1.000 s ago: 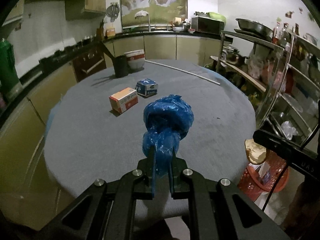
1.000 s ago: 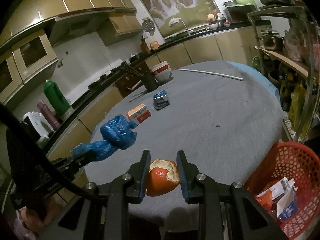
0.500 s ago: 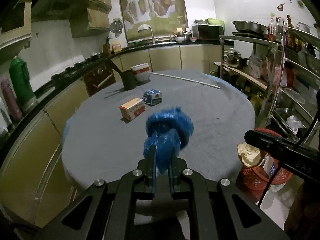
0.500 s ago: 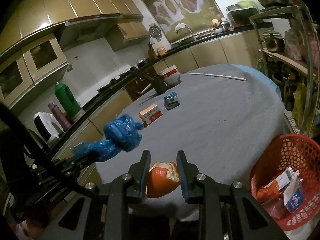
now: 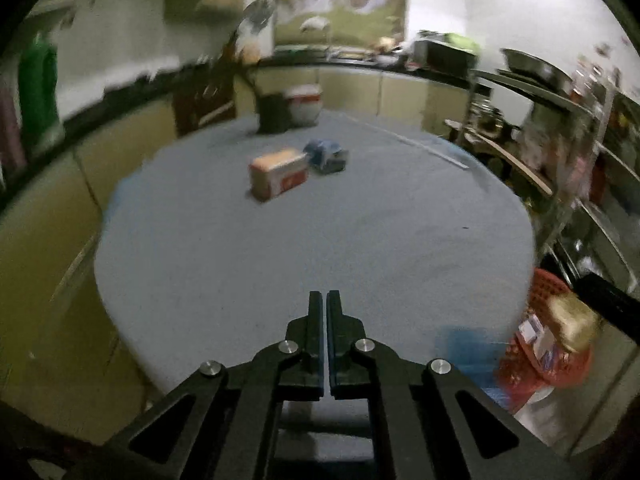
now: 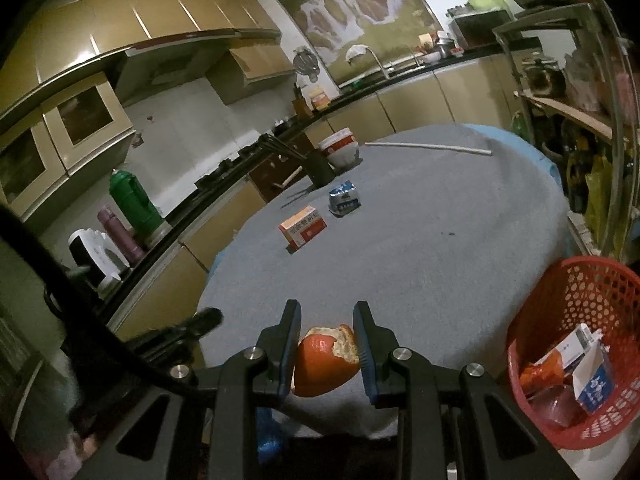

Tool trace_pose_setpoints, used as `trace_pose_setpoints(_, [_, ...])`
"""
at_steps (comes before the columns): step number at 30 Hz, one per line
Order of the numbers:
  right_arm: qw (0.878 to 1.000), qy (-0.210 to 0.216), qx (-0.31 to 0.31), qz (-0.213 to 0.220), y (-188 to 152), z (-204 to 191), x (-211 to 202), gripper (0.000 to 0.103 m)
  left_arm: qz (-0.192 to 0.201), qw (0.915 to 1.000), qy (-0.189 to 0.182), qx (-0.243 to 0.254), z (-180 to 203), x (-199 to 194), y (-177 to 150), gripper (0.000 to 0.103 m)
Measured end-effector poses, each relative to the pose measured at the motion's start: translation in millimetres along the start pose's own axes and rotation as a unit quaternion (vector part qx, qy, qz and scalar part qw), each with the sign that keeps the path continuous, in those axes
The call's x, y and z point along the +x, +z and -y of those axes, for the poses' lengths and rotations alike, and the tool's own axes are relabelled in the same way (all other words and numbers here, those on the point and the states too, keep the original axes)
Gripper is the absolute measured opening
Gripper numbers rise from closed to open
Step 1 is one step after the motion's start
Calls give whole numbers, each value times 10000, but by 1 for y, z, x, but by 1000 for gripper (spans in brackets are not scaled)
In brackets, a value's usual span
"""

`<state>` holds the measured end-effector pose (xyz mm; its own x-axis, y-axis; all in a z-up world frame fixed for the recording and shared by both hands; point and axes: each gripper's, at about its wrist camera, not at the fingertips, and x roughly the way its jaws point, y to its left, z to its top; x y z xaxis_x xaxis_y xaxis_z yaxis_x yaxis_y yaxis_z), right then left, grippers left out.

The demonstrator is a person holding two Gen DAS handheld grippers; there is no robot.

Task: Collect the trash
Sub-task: 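Carry the orange peel and blue bag over the red basket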

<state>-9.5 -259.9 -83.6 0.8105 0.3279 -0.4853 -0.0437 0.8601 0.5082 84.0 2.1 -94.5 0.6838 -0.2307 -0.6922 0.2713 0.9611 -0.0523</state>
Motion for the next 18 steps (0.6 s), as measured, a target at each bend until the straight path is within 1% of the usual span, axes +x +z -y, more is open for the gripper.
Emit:
trace_pose_setpoints(1, [10000,-22,6,-19,-1,2,1,29,-95,9998,-96,-137,-10,7,1,1])
trace_pose_setpoints(2, [10000,-38,12,-34,-2,3,1,29,-202,9990,-276,-282,-19,13,3,1])
trace_pose_setpoints(4, [9999,-70,59,-72,-2,8,3,29,-309,9976,-443,-433,-28,15,4,1])
trace_pose_setpoints(5, [9999,-74,80,-62,-2,10,3,29,-391,9963,-617,-445,-31,15,4,1])
trace_pose_setpoints(6, [9999,-85,108,-36,-2,13,3,29,-426,9958,-702,-417,-31,14,3,1])
trace_pose_setpoints(8, [9998,-97,194,-25,-2,19,4,29,-444,9957,-764,-278,-23,11,0,3])
trace_pose_setpoints(11, [9993,-152,327,-36,-2,32,7,29,-564,9932,-1011,94,-2,5,-6,20])
trace_pose_setpoints(12, [9992,-173,372,-30,-2,36,7,29,-624,9911,-1146,246,9,3,-10,41])
trace_pose_setpoints(13, [9989,-186,421,-21,-3,40,6,29,-667,9878,-1338,429,22,2,-14,64])
trace_pose_setpoints(14, [9987,-197,469,-4,-2,44,5,29,-673,9840,-1507,675,38,-2,-21,72])
trace_pose_setpoints(15, [9985,-217,495,21,-2,48,3,29,-668,9823,-1548,817,47,-3,-25,77])
trace_pose_setpoints(17, [9982,-293,515,90,-1,55,-1,29,-725,9739,-1588,1450,81,-5,-39,77])
trace_pose_setpoints(18, [9980,-322,532,117,0,57,-3,29,-754,9707,-1496,1720,93,-3,-44,77])
